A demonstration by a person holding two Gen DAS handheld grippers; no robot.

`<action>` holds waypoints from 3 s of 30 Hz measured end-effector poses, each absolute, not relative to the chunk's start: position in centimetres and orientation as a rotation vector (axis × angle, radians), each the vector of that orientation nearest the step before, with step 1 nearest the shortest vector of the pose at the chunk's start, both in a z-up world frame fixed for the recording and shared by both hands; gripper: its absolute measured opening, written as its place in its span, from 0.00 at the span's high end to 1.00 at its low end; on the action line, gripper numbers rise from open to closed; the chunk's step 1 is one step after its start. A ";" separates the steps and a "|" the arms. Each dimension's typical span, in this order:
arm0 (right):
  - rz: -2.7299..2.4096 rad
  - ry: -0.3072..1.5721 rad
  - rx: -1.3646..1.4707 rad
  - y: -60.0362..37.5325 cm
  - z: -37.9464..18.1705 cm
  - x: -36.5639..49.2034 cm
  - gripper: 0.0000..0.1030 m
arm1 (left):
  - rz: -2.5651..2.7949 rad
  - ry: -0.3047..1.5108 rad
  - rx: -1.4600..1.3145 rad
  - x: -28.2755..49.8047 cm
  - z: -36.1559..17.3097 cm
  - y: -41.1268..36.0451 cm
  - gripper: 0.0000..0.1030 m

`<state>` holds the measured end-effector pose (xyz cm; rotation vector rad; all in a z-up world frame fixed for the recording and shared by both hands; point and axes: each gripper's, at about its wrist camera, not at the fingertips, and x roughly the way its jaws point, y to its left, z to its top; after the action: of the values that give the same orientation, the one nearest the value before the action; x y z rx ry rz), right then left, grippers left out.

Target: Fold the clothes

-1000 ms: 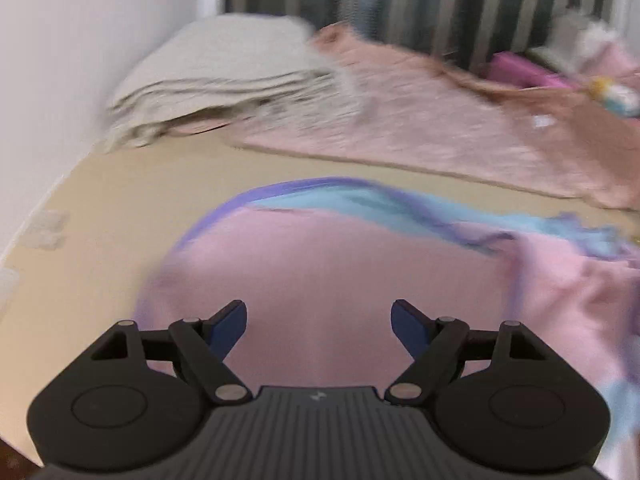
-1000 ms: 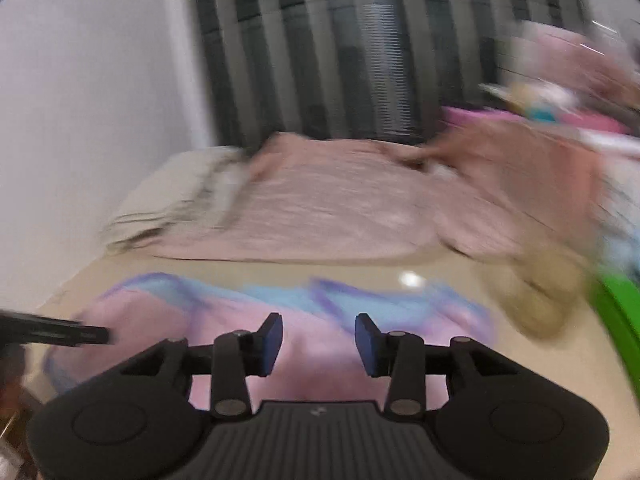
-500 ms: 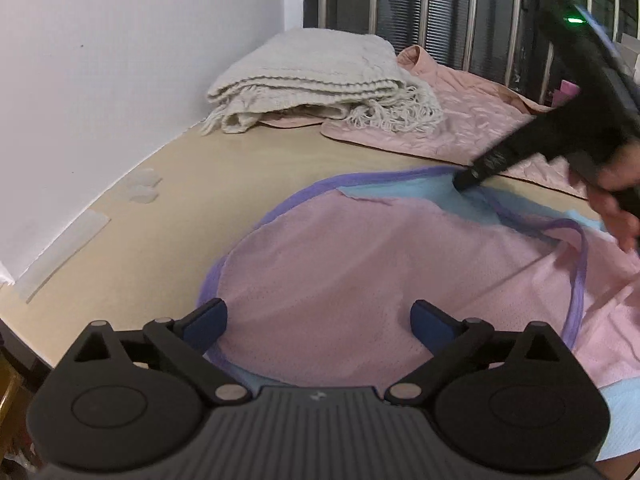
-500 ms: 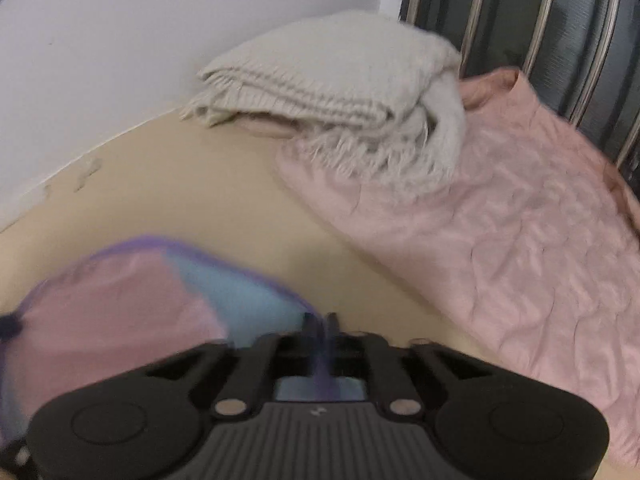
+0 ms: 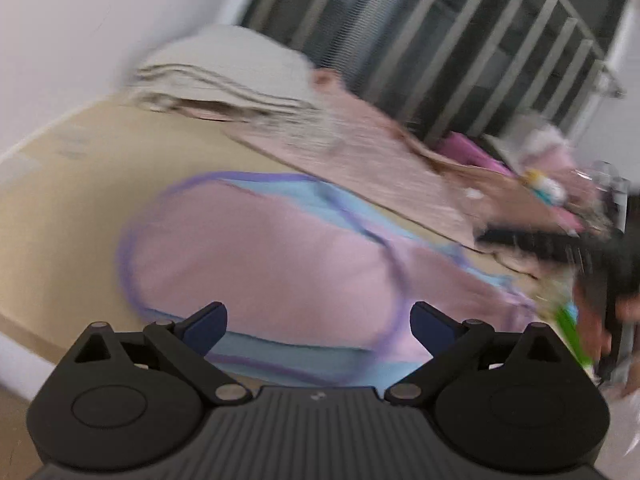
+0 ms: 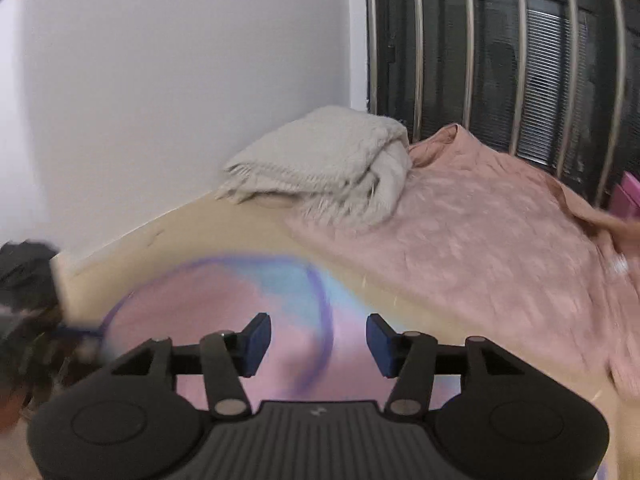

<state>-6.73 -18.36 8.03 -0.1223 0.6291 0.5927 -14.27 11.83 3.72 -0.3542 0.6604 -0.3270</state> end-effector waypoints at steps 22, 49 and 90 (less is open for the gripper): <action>0.515 0.568 -0.292 -22.3 2.6 -20.4 0.59 | -0.471 0.557 0.106 -17.7 3.2 8.4 0.27; 0.681 0.501 -0.563 -21.7 2.8 -19.6 0.96 | -0.607 0.560 0.499 -17.9 2.2 6.3 0.97; 0.597 0.737 -0.190 -37.0 4.4 -12.5 0.90 | -0.480 0.798 0.119 -7.8 2.5 16.5 0.92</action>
<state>-12.52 -37.01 4.39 -0.1902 0.7366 0.5973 -7.82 16.47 2.53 0.1188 0.7984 -0.4804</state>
